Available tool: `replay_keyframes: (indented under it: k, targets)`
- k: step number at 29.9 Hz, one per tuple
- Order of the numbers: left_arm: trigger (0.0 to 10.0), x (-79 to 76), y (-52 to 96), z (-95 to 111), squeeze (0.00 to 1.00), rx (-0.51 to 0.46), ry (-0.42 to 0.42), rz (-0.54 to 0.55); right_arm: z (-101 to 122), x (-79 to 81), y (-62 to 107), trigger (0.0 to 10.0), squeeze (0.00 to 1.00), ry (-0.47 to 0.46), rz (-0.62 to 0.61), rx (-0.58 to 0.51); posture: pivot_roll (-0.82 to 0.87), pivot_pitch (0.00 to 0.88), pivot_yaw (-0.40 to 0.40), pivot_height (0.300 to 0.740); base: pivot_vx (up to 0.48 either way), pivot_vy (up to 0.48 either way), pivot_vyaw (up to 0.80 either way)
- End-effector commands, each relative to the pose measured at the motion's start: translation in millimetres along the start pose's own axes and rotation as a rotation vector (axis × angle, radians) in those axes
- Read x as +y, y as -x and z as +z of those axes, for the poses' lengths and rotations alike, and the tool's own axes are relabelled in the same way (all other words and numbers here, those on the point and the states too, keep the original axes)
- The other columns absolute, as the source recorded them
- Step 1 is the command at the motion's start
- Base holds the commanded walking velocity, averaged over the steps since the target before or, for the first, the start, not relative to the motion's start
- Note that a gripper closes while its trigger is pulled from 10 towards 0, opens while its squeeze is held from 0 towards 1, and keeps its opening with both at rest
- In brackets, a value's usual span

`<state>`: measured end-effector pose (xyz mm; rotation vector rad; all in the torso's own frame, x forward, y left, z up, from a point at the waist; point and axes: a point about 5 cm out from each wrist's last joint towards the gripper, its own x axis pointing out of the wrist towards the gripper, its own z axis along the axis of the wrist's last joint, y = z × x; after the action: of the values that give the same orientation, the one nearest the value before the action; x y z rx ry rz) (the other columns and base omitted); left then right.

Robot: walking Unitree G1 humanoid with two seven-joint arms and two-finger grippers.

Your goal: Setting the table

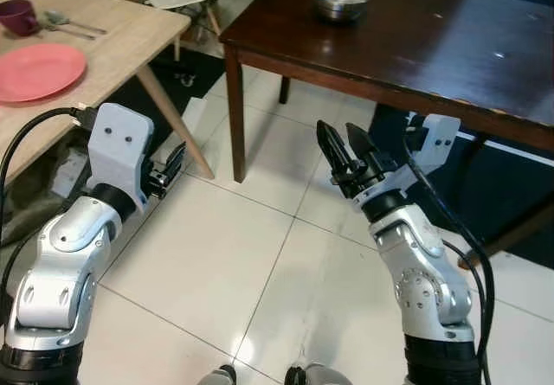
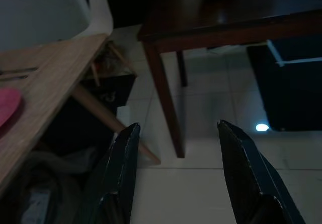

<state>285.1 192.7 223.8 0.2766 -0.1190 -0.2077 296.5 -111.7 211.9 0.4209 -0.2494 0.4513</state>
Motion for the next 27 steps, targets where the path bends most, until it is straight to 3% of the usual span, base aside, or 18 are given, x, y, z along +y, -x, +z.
replay_keyframes:
  k: [1,7,27]
  targets:
    - [10.0,4.8,-0.3,-4.1,0.00,0.025,0.017,0.040,-4.7,9.3,3.4,10.0,0.00,-0.009,0.079,0.035,-0.01,0.070,0.008,0.740,0.000,0.000,0.78]
    - [10.0,7.1,-1.4,-3.5,0.00,0.024,0.030,0.072,-7.0,18.5,5.5,10.0,0.00,-0.020,0.156,0.057,-0.01,0.070,0.008,0.740,0.000,0.000,0.78]
    - [10.0,9.7,-3.9,-3.3,0.00,0.034,0.021,0.094,-6.3,16.8,5.3,10.0,0.00,-0.028,0.148,0.056,-0.01,0.075,0.010,0.740,0.000,0.000,0.78]
